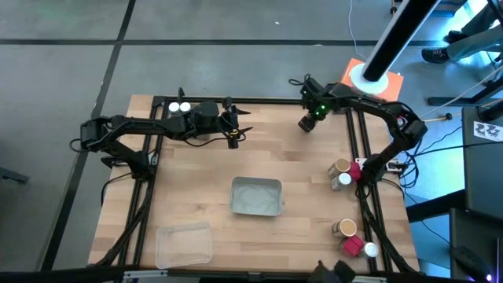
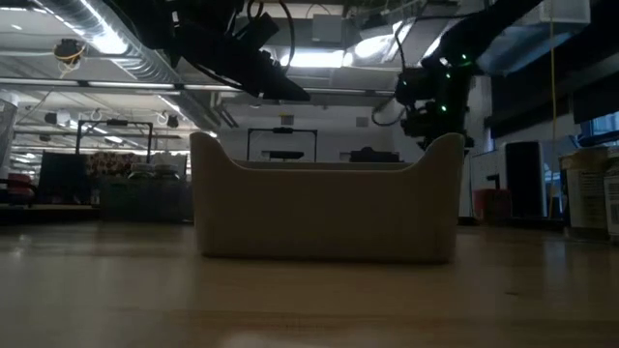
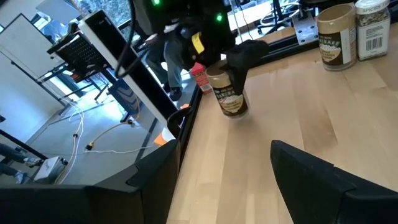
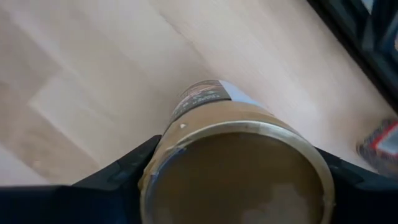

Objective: Sort spices by type
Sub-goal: Put the top gold seasoning bottle into the gray bin

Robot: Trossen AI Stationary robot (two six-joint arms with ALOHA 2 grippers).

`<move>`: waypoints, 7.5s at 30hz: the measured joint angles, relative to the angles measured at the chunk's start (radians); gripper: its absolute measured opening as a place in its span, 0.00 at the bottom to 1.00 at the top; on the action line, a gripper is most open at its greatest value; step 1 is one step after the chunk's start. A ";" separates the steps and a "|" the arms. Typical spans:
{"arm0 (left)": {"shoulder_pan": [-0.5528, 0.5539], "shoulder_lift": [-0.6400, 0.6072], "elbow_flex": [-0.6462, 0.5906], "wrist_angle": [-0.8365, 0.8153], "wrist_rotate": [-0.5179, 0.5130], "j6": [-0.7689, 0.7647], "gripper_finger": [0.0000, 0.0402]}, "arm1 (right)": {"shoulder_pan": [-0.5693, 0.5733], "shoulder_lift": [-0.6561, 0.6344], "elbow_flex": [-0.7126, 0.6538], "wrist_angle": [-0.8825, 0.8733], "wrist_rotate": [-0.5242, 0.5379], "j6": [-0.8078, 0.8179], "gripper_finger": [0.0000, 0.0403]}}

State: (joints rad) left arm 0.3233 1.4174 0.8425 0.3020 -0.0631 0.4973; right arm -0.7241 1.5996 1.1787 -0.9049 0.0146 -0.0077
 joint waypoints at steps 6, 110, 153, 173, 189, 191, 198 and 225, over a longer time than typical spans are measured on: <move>0.000 0.000 0.000 -0.003 0.000 0.000 0.60 | 0.110 -0.001 0.077 -0.021 0.000 0.006 0.70; -0.212 -0.483 -0.263 -0.357 -0.097 -0.306 0.60 | 0.841 0.474 0.551 0.093 -0.105 0.130 0.70; -0.296 -0.483 -0.263 -0.435 -0.097 -0.336 0.60 | 0.920 0.200 0.548 -0.269 0.074 0.333 0.82; -0.304 -0.483 -0.262 -0.398 -0.097 -0.278 0.60 | 0.920 -0.406 -0.070 -0.307 0.284 0.866 0.82; -0.303 -0.483 -0.262 -0.325 -0.097 -0.183 0.60 | 0.920 -0.486 -0.118 -0.553 0.345 1.206 0.82; -0.303 -0.483 -0.262 -0.324 -0.097 -0.184 0.60 | 0.920 -0.486 -0.118 -0.543 0.360 1.204 0.82; -0.303 -0.483 -0.262 -0.348 -0.097 -0.202 0.60 | 0.920 -0.486 -0.118 -0.556 0.351 1.216 0.82; -0.303 -0.483 -0.262 -0.345 -0.097 -0.205 0.60 | 0.833 -0.485 -0.240 -0.606 0.211 1.234 0.88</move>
State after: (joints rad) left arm 0.0204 0.9348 0.5808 -0.0425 -0.1604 0.2924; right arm 0.1090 1.1149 0.9382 -1.5105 0.2256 1.2260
